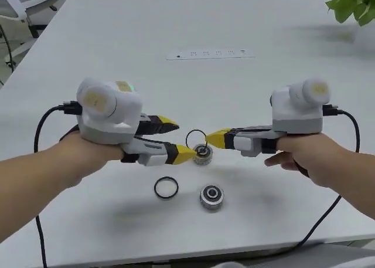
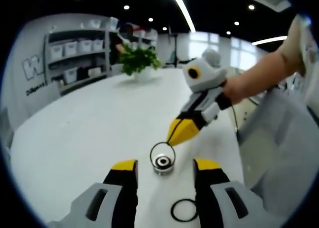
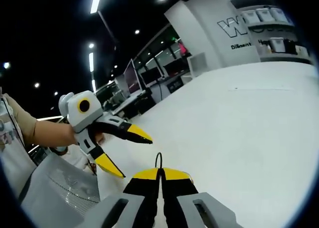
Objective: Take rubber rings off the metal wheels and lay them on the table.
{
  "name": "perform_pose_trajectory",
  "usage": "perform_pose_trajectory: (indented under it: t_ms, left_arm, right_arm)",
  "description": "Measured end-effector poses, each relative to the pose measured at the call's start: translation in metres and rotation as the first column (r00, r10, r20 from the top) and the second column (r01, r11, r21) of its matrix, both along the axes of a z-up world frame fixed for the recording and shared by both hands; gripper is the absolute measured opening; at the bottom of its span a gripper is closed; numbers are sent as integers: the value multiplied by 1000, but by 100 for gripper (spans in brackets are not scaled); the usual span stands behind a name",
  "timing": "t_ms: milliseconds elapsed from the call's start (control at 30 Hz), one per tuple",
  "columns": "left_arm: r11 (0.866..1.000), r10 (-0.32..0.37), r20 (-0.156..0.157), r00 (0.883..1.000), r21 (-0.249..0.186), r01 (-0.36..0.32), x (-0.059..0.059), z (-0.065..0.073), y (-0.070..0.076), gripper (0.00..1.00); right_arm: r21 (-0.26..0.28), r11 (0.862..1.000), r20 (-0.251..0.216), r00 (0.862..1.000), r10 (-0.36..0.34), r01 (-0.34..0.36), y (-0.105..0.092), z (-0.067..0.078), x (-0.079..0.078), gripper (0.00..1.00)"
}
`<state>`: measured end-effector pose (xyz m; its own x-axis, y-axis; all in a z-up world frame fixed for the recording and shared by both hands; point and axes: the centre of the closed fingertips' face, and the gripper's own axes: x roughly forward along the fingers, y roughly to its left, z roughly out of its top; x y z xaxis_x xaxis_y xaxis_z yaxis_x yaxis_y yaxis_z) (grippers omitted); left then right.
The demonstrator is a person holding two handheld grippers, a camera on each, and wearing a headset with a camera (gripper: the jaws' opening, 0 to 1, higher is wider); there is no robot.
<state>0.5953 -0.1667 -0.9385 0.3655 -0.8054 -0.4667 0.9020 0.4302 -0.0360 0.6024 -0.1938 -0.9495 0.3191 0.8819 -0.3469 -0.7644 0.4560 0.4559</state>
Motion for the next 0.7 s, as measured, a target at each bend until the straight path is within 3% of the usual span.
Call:
perform_pose_trajectory:
  t_ms: [400,700]
  left_arm:
    - [999,8,27,1000,-43,-7,-22,24,21,55]
    - [999,27,27,999,-38,-26,-35,22,40,61]
  right_arm:
    - [27,999,17,999,47,-47,18,20,-14,0]
    - [35,995,13,996,88,-88,32,25,-25,0]
